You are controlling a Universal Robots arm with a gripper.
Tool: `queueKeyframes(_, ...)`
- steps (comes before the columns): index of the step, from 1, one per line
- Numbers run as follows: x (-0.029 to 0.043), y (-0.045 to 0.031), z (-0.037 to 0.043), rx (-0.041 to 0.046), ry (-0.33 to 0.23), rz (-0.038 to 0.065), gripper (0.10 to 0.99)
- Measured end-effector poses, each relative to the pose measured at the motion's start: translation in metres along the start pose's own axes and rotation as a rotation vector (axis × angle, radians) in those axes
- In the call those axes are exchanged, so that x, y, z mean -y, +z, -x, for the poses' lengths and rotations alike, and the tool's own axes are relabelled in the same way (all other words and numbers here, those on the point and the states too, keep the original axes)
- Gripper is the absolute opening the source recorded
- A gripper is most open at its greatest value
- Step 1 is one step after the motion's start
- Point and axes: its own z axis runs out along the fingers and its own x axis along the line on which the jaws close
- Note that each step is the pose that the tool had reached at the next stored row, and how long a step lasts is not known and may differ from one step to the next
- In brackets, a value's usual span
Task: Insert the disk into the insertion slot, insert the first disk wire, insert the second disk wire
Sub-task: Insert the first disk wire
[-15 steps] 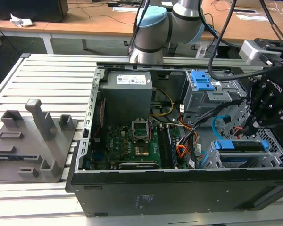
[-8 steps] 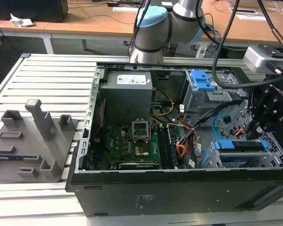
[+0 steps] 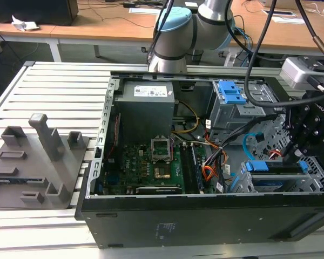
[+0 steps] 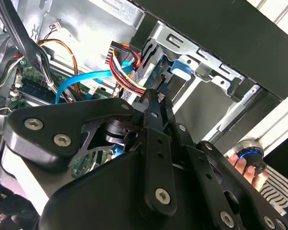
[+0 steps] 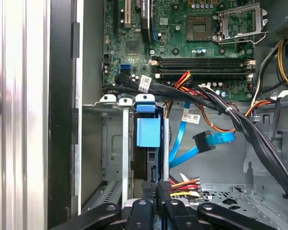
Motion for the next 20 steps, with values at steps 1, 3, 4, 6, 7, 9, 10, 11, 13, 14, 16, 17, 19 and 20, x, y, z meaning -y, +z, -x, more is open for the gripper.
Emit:
queueKeyframes(1, 0.0, 0.0006, 0.0001, 0.0006, 0.0, 0.0, 0.165)
queueKeyframes(3, 0.0001, 0.0024, 0.0002, 0.0007, 0.0, 0.0, 0.165)
queueKeyframes(4, 0.0001, 0.0029, 0.0003, 0.0008, 0.0, 0.0, 0.165)
queueKeyframes(6, 0.0002, 0.0037, 0.0003, 0.0015, 0.0, 0.0, 0.165)
queueKeyframes(7, 0.0002, 0.0038, 0.0003, 0.0025, 0.0, 0.0, 0.165)
queueKeyframes(9, 0.0021, 0.0033, 0.0003, 0.0066, -0.001, 0.0, 0.165)
queueKeyframes(10, 0.0021, 0.0023, 0.0002, 0.0078, -0.001, 0.0, 0.165)
queueKeyframes(11, 0.0022, 0.0014, 0.0002, 0.0121, -0.001, 0.0, 0.165)
queueKeyframes(13, 0.0022, 0.0013, -0.0004, 0.0166, -0.002, 0.0, 0.165)
queueKeyframes(14, 0.0022, 0.0014, -0.001, 0.0181, -0.002, 0.0, 0.165)
queueKeyframes(16, 0.0022, 0.0019, -0.0023, 0.0192, -0.001, 0.0, 0.165)
queueKeyframes(17, 0.0019, 0.0027, -0.0033, 0.0209, -0.001, 0.0, 0.165)
queueKeyframes(19, 0.0008, 0.0028, -0.0035, 0.0254, -0.002, 0.0, 0.165)
queueKeyframes(20, 0.0007, 0.003, -0.0034, 0.0354, -0.002, 0.0, 0.165)
